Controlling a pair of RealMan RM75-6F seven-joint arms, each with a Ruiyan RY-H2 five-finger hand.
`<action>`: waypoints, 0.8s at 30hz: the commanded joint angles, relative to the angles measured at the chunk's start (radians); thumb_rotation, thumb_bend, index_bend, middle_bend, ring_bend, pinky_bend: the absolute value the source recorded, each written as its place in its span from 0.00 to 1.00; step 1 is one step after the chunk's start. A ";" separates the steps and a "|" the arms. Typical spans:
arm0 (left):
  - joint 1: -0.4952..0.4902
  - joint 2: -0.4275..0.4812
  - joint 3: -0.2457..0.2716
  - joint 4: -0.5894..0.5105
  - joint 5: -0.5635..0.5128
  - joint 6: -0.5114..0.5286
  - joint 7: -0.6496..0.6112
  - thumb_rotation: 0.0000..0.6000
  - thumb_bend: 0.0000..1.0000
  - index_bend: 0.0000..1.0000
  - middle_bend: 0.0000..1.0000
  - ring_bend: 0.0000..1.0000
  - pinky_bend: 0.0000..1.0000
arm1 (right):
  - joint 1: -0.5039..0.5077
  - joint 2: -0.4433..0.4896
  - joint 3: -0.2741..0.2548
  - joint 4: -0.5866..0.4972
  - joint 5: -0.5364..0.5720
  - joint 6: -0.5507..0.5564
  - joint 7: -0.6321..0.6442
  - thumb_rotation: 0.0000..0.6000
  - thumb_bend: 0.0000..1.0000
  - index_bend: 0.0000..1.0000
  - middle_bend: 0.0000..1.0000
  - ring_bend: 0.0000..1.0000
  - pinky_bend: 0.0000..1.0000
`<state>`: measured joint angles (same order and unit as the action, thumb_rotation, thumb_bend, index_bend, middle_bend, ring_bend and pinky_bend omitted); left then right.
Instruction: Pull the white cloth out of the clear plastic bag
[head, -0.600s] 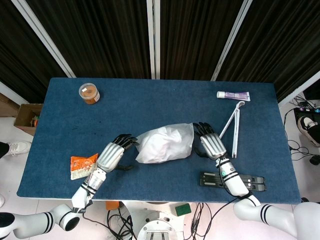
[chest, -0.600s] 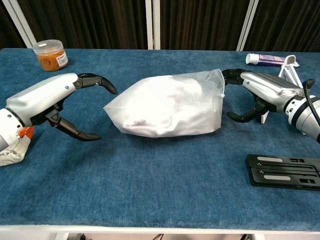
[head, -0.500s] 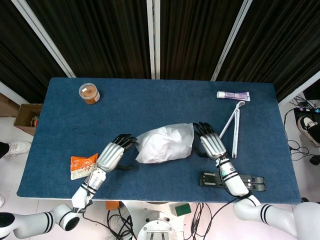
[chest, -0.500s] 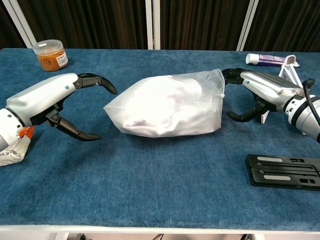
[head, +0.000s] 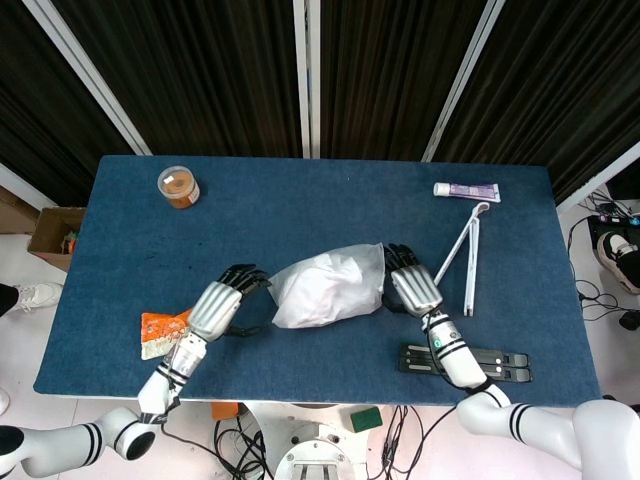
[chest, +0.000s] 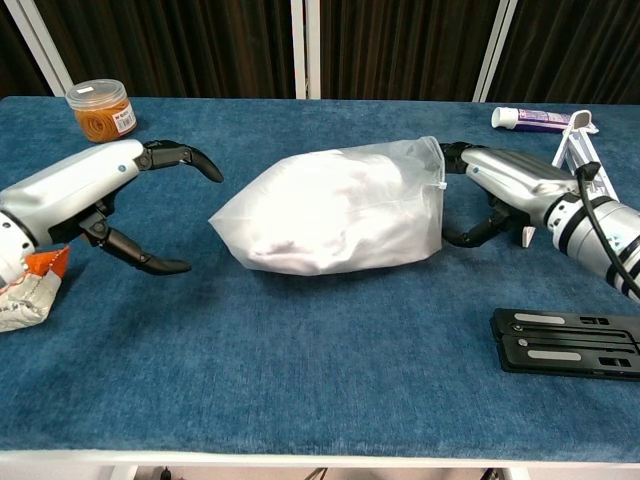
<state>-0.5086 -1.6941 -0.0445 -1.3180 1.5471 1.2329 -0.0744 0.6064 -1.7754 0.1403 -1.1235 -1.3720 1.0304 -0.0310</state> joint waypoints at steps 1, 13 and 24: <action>0.006 0.009 0.001 0.000 -0.001 0.007 -0.005 1.00 0.11 0.27 0.20 0.12 0.14 | 0.008 -0.018 0.002 0.007 0.002 -0.007 -0.006 1.00 0.33 0.33 0.09 0.00 0.08; 0.042 0.055 0.021 -0.020 0.013 0.051 -0.011 1.00 0.11 0.27 0.20 0.12 0.14 | 0.003 -0.009 0.007 -0.052 0.000 0.023 -0.065 1.00 0.33 0.37 0.09 0.00 0.08; 0.061 0.075 0.026 -0.010 0.013 0.065 -0.032 1.00 0.11 0.27 0.20 0.12 0.14 | 0.039 -0.127 0.023 0.014 0.009 0.007 -0.058 1.00 0.38 0.63 0.16 0.00 0.08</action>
<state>-0.4495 -1.6205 -0.0203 -1.3279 1.5587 1.2964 -0.1046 0.6411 -1.8852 0.1603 -1.1237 -1.3552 1.0235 -0.0914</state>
